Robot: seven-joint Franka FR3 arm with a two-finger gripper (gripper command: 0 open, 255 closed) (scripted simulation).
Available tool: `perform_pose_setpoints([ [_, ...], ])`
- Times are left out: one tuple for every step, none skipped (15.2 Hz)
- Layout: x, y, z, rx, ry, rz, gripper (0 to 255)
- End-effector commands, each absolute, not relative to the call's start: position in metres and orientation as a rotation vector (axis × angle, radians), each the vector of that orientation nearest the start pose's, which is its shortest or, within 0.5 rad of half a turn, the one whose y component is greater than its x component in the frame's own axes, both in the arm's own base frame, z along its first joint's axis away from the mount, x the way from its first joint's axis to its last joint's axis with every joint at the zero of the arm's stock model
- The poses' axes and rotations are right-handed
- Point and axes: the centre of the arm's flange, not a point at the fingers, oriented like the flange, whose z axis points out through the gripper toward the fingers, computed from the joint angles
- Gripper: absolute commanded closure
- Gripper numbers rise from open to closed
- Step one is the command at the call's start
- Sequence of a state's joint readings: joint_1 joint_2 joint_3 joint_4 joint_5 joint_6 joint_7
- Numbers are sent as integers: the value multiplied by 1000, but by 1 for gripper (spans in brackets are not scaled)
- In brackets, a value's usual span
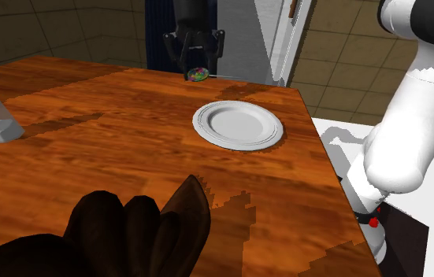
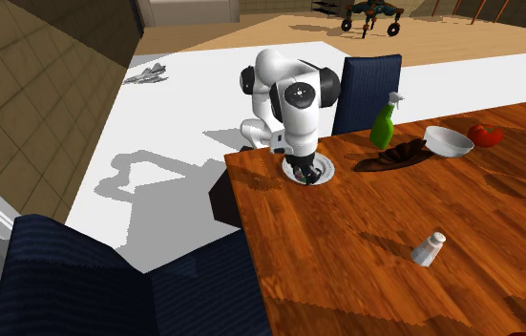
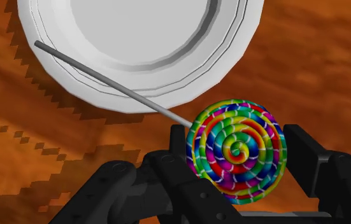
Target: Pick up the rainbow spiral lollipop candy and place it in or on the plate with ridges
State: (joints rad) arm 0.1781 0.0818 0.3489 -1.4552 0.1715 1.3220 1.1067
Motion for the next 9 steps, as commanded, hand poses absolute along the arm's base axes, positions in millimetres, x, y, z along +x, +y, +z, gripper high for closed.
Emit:
perform_pose_setpoints([
  [471, 288, 628, -3008, 854, 453, 255],
  [471, 288, 633, -3008, 854, 453, 255],
  [471, 288, 634, -3008, 854, 453, 255],
  [458, 291, 633, -3008, 854, 453, 255],
  [445, 293, 632, -3008, 854, 453, 255],
  [432, 296, 631, -3008, 854, 453, 255],
  [419, 298, 631, -3008, 854, 453, 255],
  [406, 300, 630, -3008, 854, 453, 255],
  [393, 303, 629, -3008, 854, 453, 255],
])
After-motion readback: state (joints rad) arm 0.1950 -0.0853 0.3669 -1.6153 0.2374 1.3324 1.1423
